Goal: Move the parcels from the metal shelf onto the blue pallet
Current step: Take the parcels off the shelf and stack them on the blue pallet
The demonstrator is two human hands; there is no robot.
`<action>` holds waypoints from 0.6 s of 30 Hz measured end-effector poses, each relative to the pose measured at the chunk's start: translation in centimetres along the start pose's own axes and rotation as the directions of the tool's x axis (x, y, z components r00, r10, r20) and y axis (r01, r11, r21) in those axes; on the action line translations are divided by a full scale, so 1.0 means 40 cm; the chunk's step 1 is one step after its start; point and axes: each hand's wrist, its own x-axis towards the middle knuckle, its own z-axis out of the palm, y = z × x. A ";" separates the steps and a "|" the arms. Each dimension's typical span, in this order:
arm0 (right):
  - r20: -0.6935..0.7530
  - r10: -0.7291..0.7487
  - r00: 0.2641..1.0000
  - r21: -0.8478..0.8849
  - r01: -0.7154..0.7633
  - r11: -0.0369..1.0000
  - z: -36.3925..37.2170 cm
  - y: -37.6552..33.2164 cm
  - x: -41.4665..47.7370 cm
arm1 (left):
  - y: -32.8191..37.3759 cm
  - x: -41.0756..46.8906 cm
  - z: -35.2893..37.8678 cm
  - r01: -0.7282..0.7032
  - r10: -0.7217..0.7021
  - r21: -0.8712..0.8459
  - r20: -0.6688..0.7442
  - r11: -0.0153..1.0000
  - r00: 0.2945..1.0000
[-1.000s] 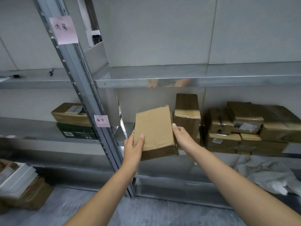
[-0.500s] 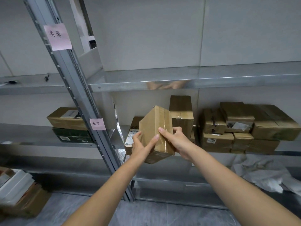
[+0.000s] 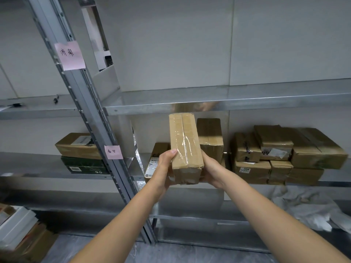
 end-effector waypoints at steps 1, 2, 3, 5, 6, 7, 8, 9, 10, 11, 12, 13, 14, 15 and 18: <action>0.007 0.011 1.000 0.007 -0.011 1.000 -0.010 -0.003 -0.003 | -0.004 0.000 -0.004 -0.003 0.004 -0.038 0.028 0.999 1.000; 0.005 0.017 1.000 0.013 -0.017 1.000 -0.023 -0.004 -0.005 | -0.008 0.000 -0.009 -0.005 0.007 -0.072 0.026 0.997 1.000; -0.005 0.017 1.000 0.018 -0.017 1.000 -0.035 -0.005 -0.007 | -0.012 -0.001 -0.013 -0.009 0.009 -0.095 0.009 0.995 1.000; -0.043 -0.010 0.999 0.011 0.011 1.000 -0.055 -0.001 -0.009 | -0.024 0.003 -0.027 -0.031 0.030 -0.078 -0.022 0.996 0.999; -0.071 -0.032 0.997 0.005 0.032 0.999 -0.065 0.002 -0.009 | -0.028 0.005 -0.033 -0.040 0.039 -0.059 -0.013 0.997 0.999; -0.103 -0.055 0.993 -0.006 0.055 0.998 -0.074 0.006 -0.012 | -0.029 0.004 -0.036 -0.045 0.046 -0.048 0.016 0.998 0.999; -0.131 -0.079 0.988 -0.026 0.076 0.997 -0.083 0.007 -0.017 | -0.029 0.006 -0.040 -0.055 0.057 -0.046 0.052 0.997 0.997; -0.152 -0.100 0.983 -0.046 0.094 0.994 -0.095 0.005 -0.027 | -0.027 0.008 -0.043 -0.067 0.071 -0.047 0.089 0.997 0.994; -0.166 -0.123 0.978 -0.065 0.114 0.991 -0.109 0.000 -0.039 | -0.023 0.007 -0.044 -0.078 0.083 -0.047 0.118 0.996 0.990; -0.177 -0.151 0.973 -0.087 0.138 0.987 -0.124 -0.006 -0.051 | -0.017 0.007 -0.041 -0.087 0.093 -0.051 0.130 0.995 0.987; -0.189 -0.183 0.965 -0.111 0.164 0.980 -0.139 -0.014 -0.062 | -0.014 0.008 -0.037 -0.099 0.106 -0.056 0.127 0.993 0.986; -0.209 -0.217 0.954 -0.135 0.192 0.972 -0.153 -0.023 -0.072 | -0.011 0.010 -0.027 -0.110 0.118 -0.067 0.111 0.992 0.987; -0.232 -0.251 0.940 -0.155 0.219 0.963 -0.165 -0.033 -0.082 | -0.011 0.014 -0.014 -0.123 0.129 -0.073 0.082 0.990 0.988; -0.257 -0.285 0.923 -0.171 0.247 0.954 -0.174 -0.040 -0.089 | -0.011 0.019 0.001 -0.142 0.145 -0.071 0.039 0.987 0.989; -0.353 -0.354 0.866 -0.200 0.300 0.933 -0.207 -0.054 -0.110 | -0.015 0.045 0.062 -0.175 0.173 -0.006 -0.086 0.985 0.981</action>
